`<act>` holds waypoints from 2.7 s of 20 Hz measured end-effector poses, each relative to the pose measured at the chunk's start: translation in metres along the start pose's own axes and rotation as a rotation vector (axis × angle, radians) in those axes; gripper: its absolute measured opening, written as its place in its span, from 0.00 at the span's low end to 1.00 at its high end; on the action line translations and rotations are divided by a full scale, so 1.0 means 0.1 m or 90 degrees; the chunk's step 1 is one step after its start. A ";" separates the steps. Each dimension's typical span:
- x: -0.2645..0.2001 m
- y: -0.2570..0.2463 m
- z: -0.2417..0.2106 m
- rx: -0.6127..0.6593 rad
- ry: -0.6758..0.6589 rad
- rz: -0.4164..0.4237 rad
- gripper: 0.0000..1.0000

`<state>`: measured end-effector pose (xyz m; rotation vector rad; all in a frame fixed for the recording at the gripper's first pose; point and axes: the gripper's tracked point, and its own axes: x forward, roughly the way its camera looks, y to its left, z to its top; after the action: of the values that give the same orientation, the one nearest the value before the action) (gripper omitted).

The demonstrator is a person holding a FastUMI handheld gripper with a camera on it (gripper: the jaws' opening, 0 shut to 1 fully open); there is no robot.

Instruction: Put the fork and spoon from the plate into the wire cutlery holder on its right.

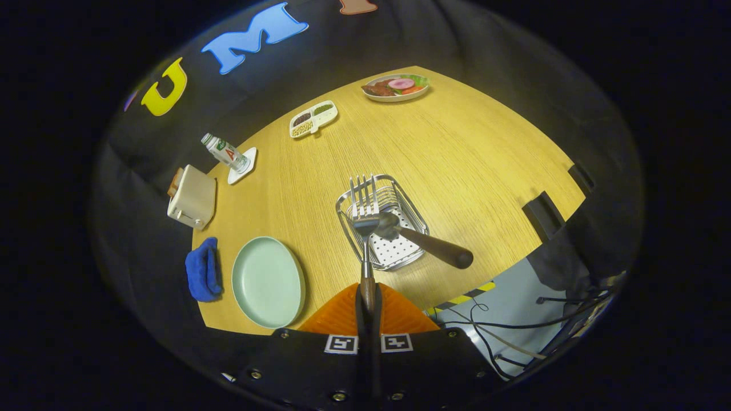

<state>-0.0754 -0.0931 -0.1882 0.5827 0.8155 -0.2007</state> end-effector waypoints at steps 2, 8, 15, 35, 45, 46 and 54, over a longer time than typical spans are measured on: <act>0.00 -0.03 -0.03 0.002 0.006 -0.005 0.01; -0.02 -0.02 -0.11 0.046 0.047 0.001 0.01; -0.03 -0.08 0.02 0.056 0.060 -0.031 0.01; -0.09 0.01 0.52 0.058 -0.024 -0.024 0.76; -0.64 0.09 1.34 -0.028 -0.308 -0.038 0.98; -0.78 0.10 1.50 -0.052 -0.367 -0.052 0.98; -1.95 0.59 2.00 -0.251 -0.800 -0.071 0.97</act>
<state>-0.0592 -0.1661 0.0879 -0.0320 -0.3421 -0.4306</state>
